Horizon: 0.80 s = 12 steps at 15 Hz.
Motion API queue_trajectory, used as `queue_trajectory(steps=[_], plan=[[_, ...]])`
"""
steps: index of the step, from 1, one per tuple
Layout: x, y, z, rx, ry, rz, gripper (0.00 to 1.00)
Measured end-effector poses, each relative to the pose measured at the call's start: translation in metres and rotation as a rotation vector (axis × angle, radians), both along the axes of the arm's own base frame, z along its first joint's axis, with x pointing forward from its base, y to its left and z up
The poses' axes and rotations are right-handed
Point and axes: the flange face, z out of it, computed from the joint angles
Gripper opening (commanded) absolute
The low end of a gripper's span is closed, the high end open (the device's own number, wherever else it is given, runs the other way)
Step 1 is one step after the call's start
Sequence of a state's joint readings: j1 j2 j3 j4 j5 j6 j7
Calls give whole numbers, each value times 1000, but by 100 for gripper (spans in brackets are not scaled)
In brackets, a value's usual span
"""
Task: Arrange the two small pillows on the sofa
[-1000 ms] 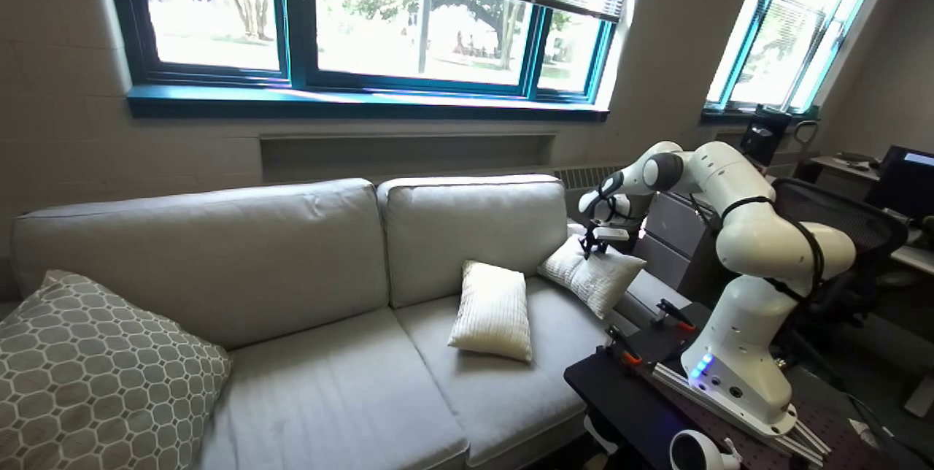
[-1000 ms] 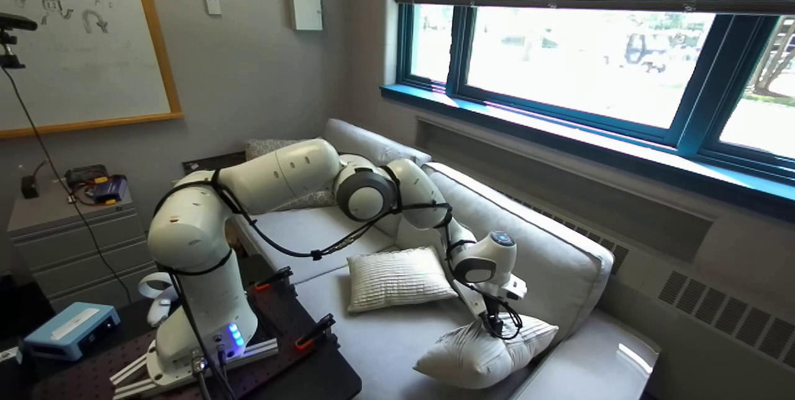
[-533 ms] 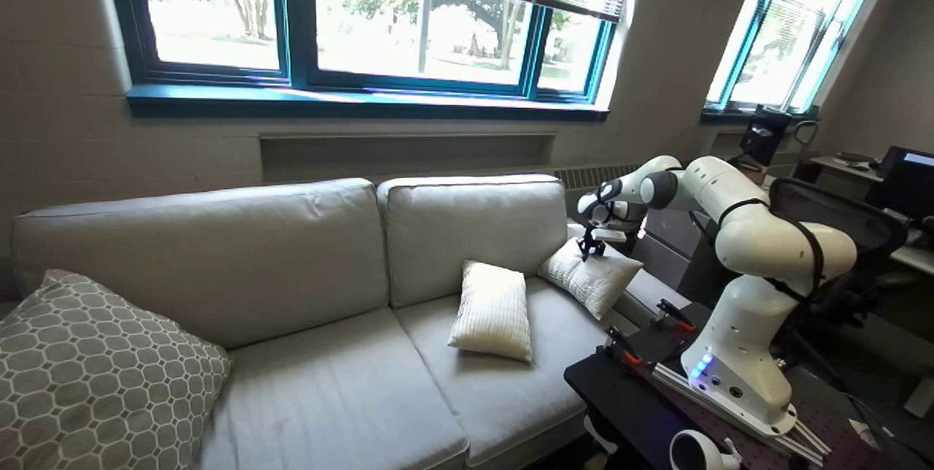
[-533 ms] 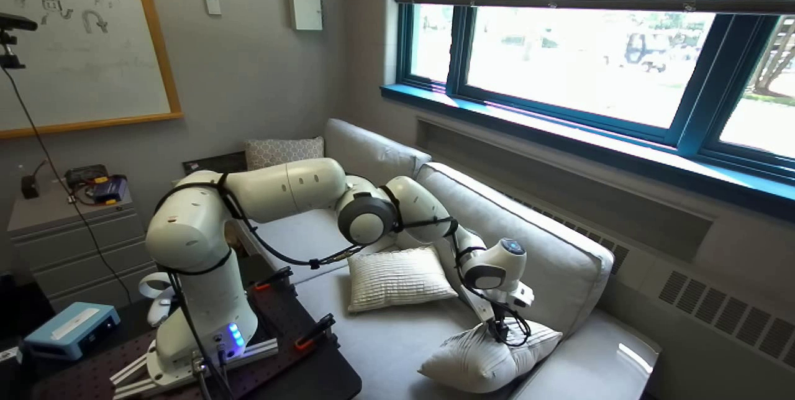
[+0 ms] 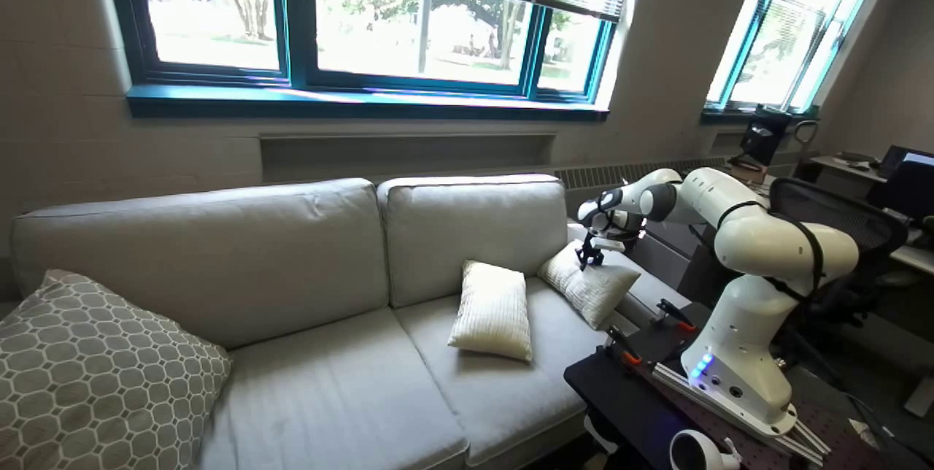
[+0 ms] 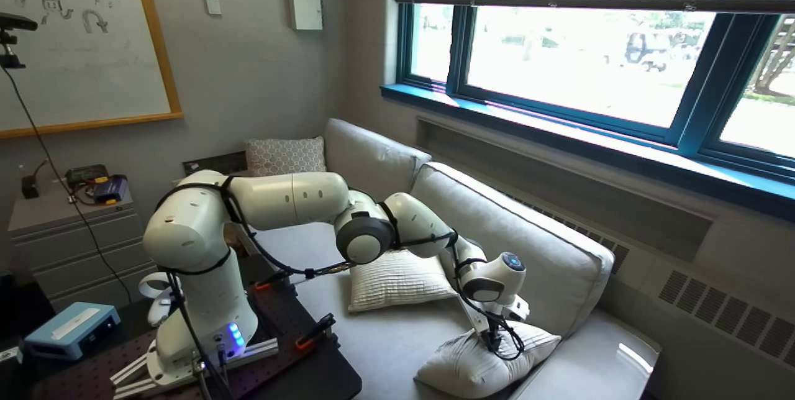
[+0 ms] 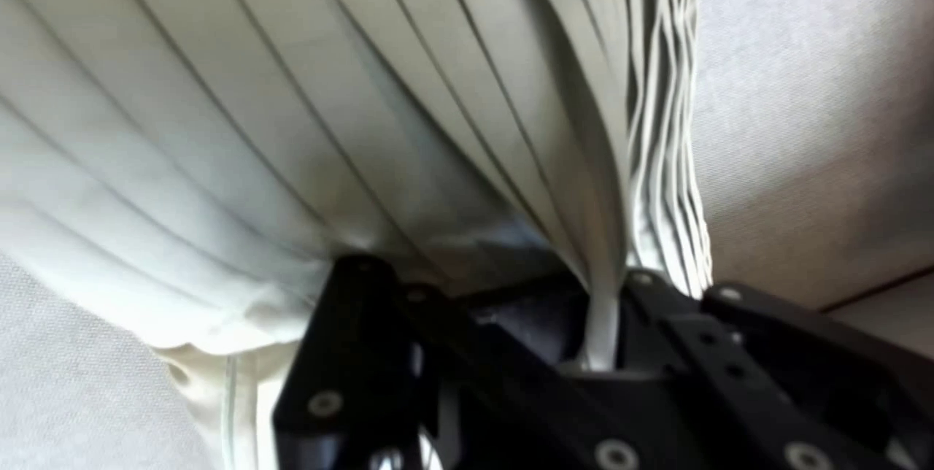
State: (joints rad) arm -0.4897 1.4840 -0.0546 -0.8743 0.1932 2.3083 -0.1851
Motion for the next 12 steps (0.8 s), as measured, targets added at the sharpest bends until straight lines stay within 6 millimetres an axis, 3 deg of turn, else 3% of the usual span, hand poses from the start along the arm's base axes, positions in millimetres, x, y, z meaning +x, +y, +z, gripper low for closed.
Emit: queue_trajectory(steps=[1,2,4,8,12], plan=[[-4,-7,0,6,-4,-15,2],[-9,-15,0,12,-8,-31,27],[-17,-29,0,25,-17,-66,34],[-26,-49,6,42,-41,-113,65],[-21,-60,20,34,-93,-139,94]])
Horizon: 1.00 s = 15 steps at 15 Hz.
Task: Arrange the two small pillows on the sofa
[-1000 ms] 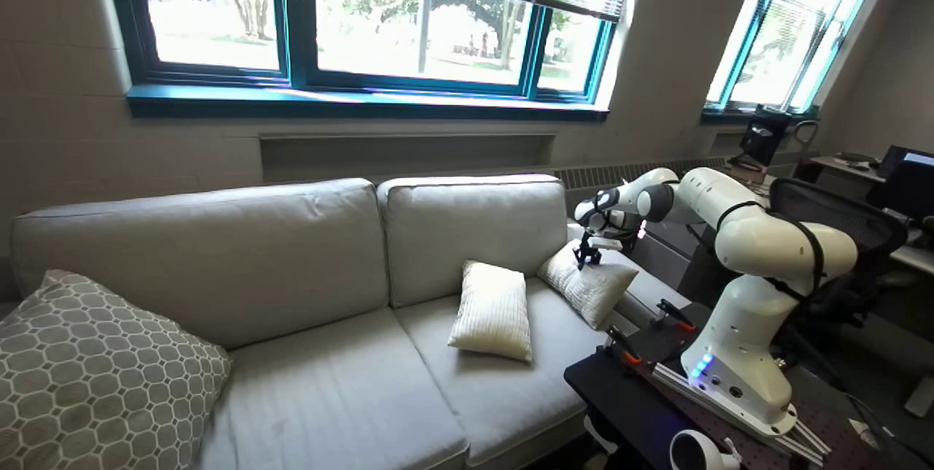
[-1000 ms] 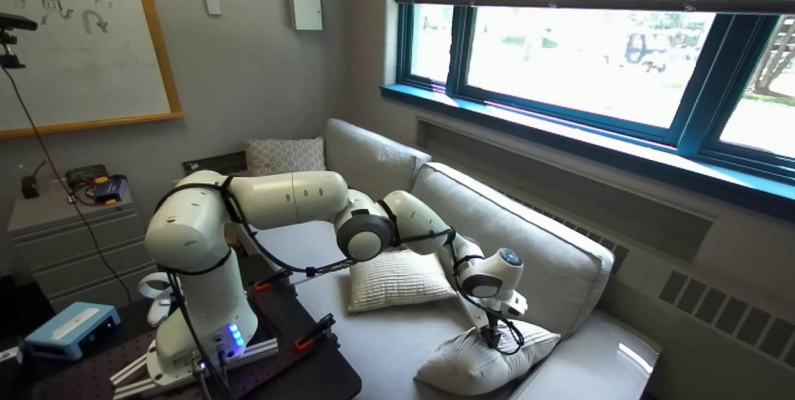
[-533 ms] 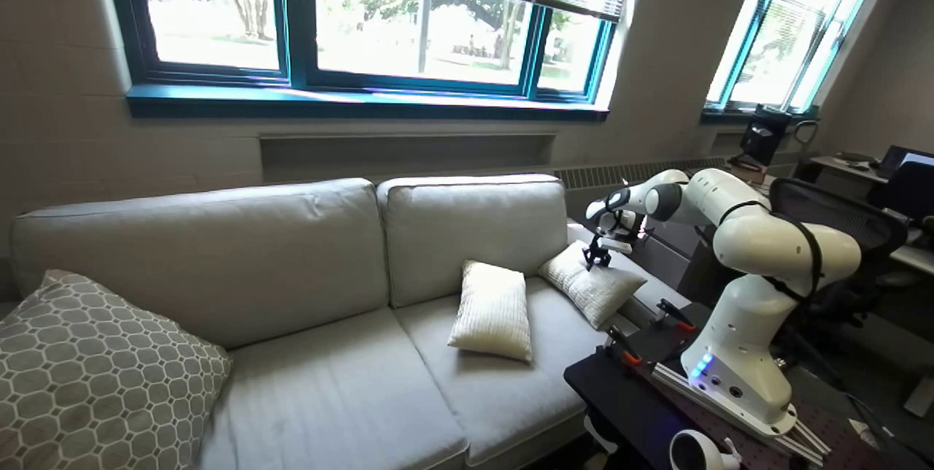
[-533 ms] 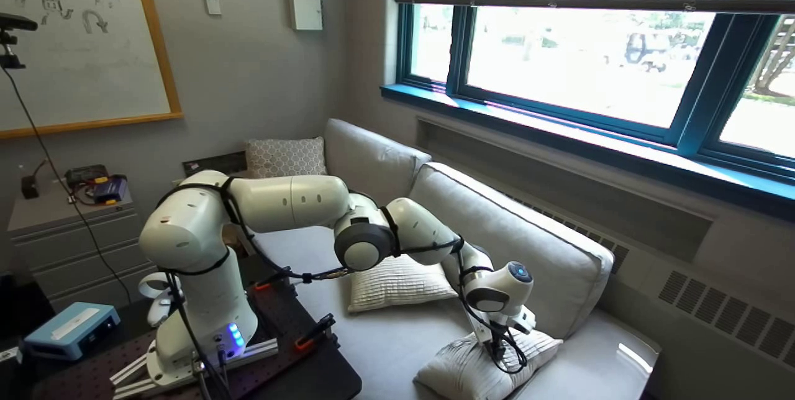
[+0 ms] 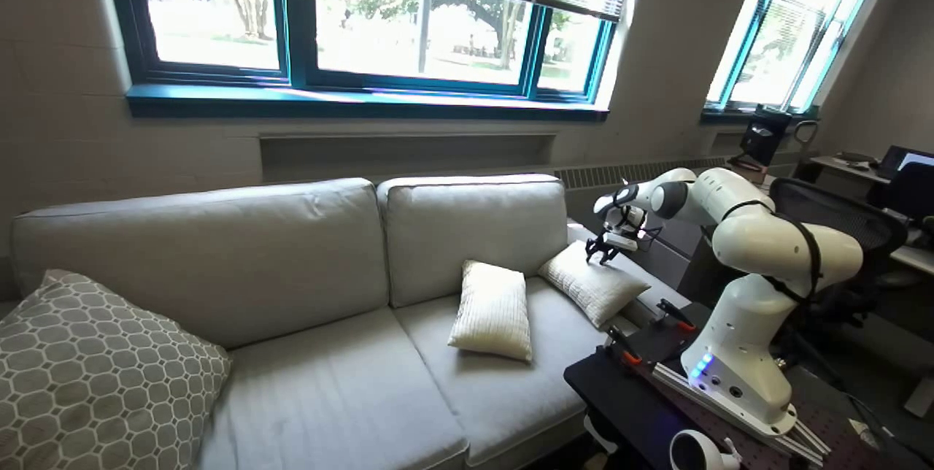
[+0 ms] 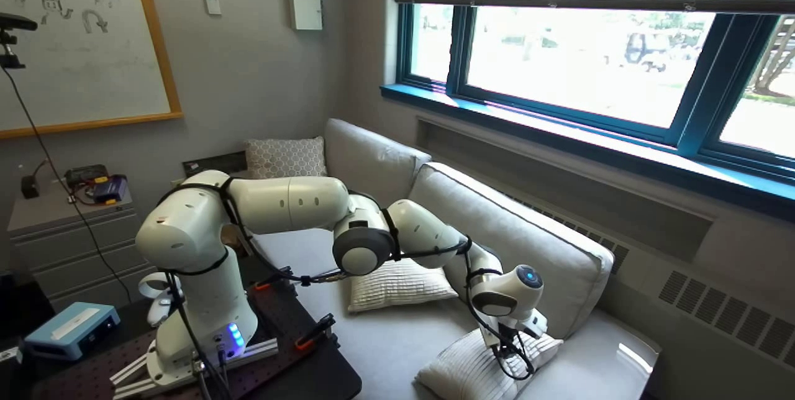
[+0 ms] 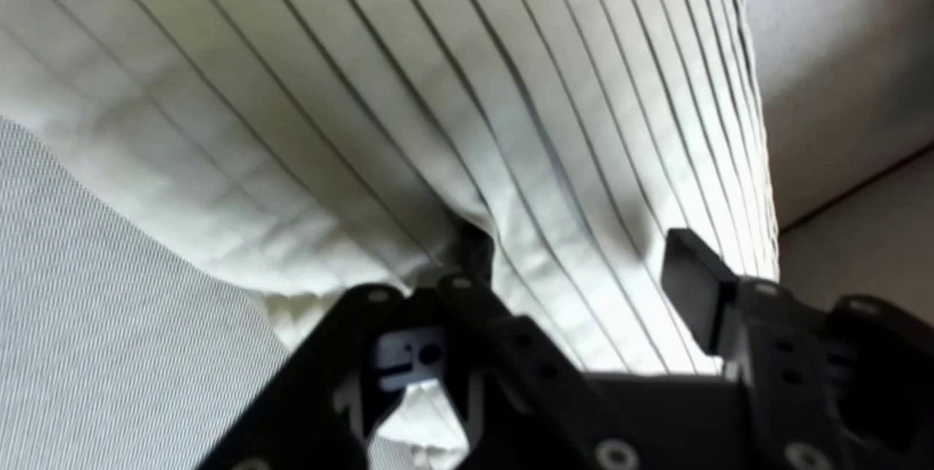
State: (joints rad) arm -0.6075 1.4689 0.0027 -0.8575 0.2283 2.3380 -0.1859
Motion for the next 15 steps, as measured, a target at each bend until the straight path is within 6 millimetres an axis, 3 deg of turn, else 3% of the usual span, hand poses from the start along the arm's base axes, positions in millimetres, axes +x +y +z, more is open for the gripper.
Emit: queue_trajectory(steps=[1,9,12,15], plan=[[2,-2,4,-10,-20,-7,100],[11,-12,50,-129,-190,-79,100],[20,12,74,-122,-253,-40,100],[36,58,97,-75,-326,70,100]])
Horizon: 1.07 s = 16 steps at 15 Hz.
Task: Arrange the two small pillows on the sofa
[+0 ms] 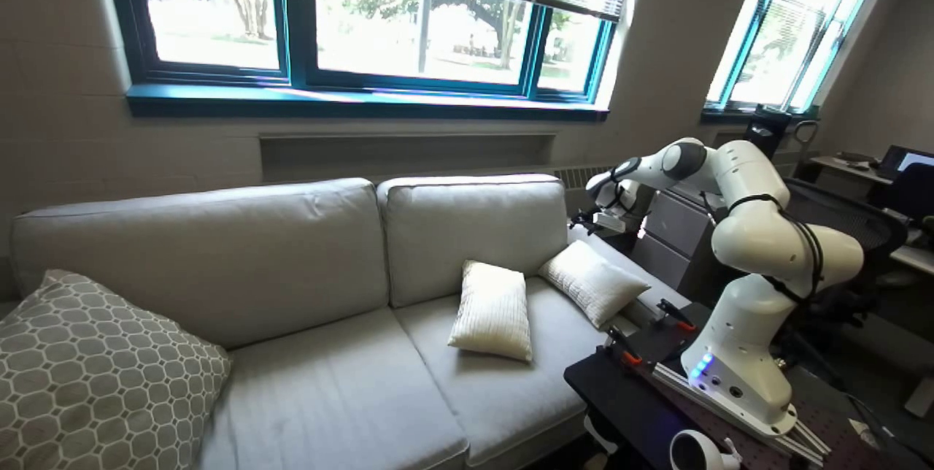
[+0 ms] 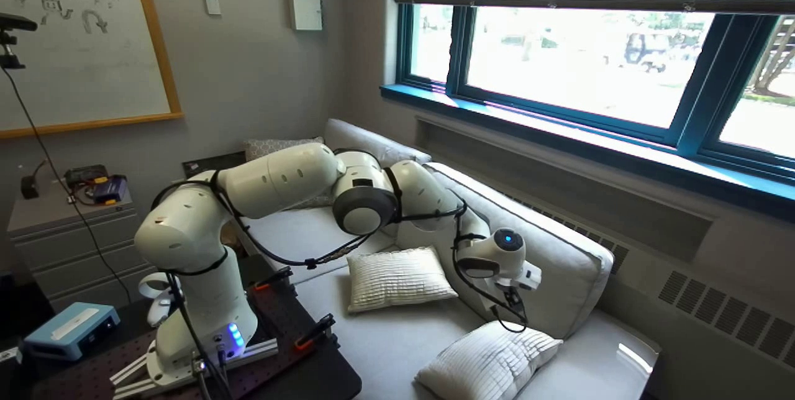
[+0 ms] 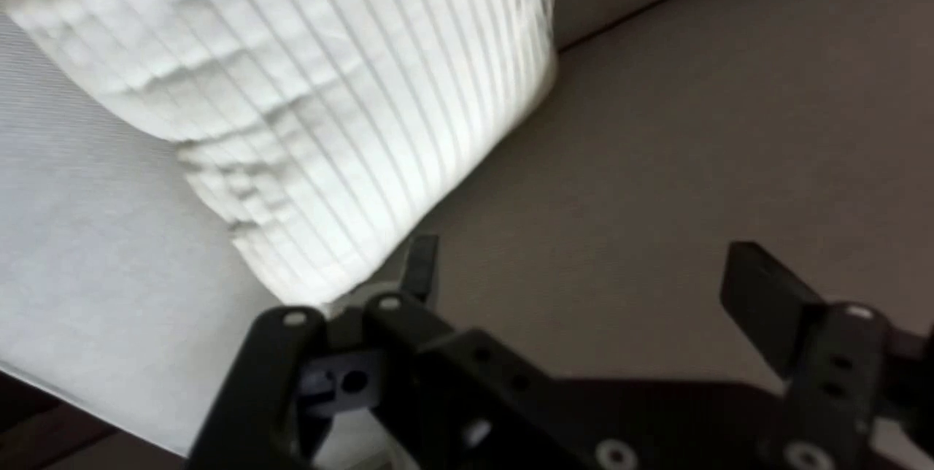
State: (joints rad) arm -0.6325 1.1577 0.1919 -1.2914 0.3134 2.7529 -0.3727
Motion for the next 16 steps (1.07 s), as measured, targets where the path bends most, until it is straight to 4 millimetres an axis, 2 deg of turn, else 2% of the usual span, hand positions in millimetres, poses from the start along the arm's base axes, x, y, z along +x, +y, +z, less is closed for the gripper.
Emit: queue_trajectory(steps=[4,6,8,16], plan=[[12,88,20,70,-56,221,100],[10,121,22,92,-55,281,100],[6,126,22,92,-50,293,100],[1,115,17,86,-43,280,100]])
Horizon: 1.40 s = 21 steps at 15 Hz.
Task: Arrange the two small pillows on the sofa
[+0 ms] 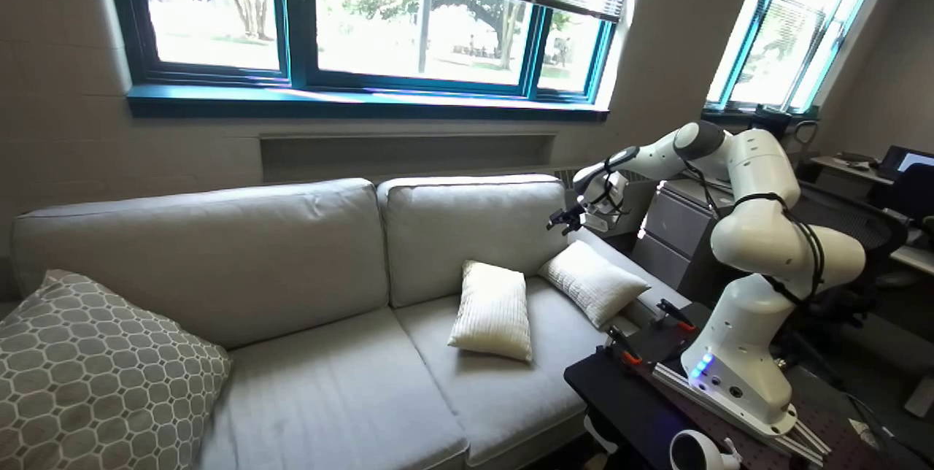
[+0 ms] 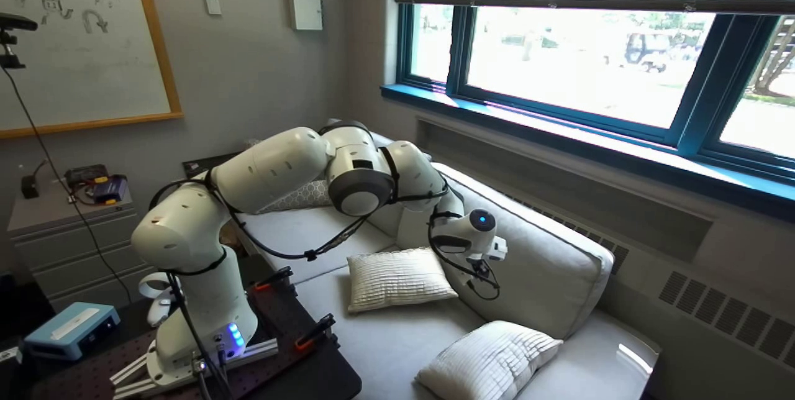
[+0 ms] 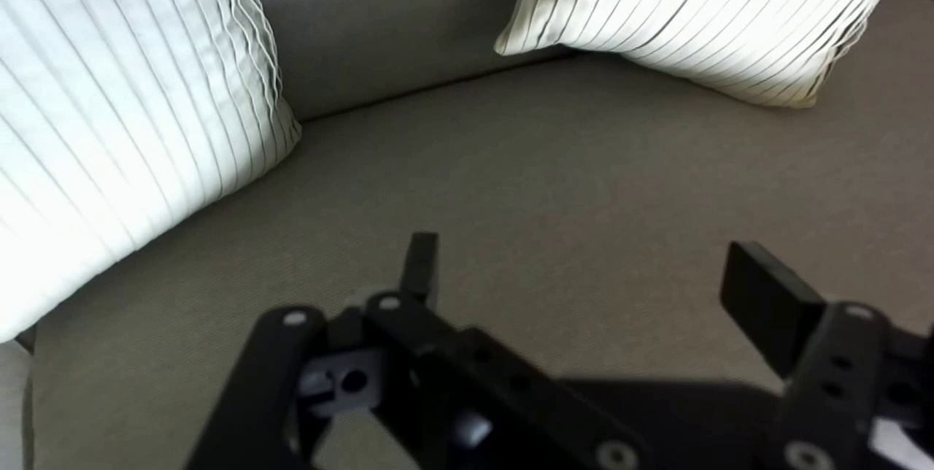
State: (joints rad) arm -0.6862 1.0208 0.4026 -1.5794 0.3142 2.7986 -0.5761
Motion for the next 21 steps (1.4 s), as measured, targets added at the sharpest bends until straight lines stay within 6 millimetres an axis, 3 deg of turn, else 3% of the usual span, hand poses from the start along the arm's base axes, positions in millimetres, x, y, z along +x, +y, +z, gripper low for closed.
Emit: queue_trajectory(steps=[4,7,10,15,18,21], plan=[[8,-4,-21,4,8,-72,100],[27,17,-45,47,21,-143,100],[54,62,-68,113,60,-184,100],[89,153,-96,195,189,-194,100],[95,199,-113,226,309,-170,100],[93,234,-117,214,404,-140,100]])
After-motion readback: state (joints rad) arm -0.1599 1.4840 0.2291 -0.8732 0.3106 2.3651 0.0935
